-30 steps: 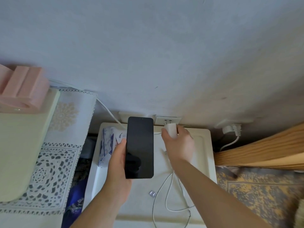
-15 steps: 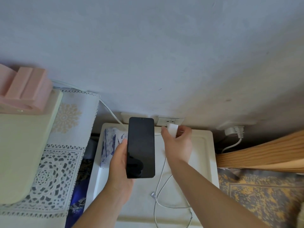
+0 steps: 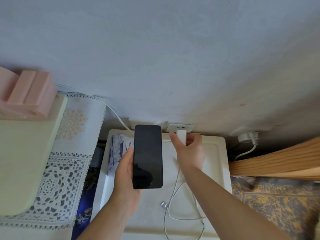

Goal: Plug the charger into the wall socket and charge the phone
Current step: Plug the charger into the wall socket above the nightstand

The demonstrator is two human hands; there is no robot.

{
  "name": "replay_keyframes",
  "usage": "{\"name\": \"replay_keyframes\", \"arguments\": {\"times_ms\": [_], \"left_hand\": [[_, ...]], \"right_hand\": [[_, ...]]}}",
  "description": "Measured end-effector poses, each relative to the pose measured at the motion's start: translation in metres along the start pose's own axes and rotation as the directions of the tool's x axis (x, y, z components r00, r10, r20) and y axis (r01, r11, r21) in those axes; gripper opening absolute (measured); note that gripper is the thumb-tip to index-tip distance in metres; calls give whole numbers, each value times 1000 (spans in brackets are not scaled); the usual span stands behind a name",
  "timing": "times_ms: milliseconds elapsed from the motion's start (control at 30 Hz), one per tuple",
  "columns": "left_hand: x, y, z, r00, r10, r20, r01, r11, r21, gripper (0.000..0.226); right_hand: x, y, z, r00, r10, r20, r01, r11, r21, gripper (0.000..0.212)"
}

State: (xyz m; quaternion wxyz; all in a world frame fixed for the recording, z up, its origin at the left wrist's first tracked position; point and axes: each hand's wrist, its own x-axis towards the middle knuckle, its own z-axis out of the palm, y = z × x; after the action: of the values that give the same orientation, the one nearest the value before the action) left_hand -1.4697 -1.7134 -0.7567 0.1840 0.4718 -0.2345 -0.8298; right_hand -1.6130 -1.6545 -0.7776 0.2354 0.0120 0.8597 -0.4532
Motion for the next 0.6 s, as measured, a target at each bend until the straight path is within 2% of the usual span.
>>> {"name": "replay_keyframes", "arguments": {"times_ms": [267, 400, 533, 600], "left_hand": [[2, -2, 1, 1000, -4, -9, 4, 1000, 6, 35], [2, -1, 0, 1000, -19, -2, 19, 1000, -2, 37], [1, 2, 1, 1000, -18, 14, 18, 1000, -3, 34], [1, 3, 2, 1000, -17, 22, 17, 1000, 4, 32]], "right_hand": [[3, -5, 4, 999, 35, -3, -34, 996, 84, 43], [-1, -2, 3, 995, 77, 67, -90, 971, 223, 43], [-3, 4, -1, 958, 174, 228, -262, 852, 453, 23], [-5, 9, -3, 944, 179, 276, -305, 791, 530, 20]]}}
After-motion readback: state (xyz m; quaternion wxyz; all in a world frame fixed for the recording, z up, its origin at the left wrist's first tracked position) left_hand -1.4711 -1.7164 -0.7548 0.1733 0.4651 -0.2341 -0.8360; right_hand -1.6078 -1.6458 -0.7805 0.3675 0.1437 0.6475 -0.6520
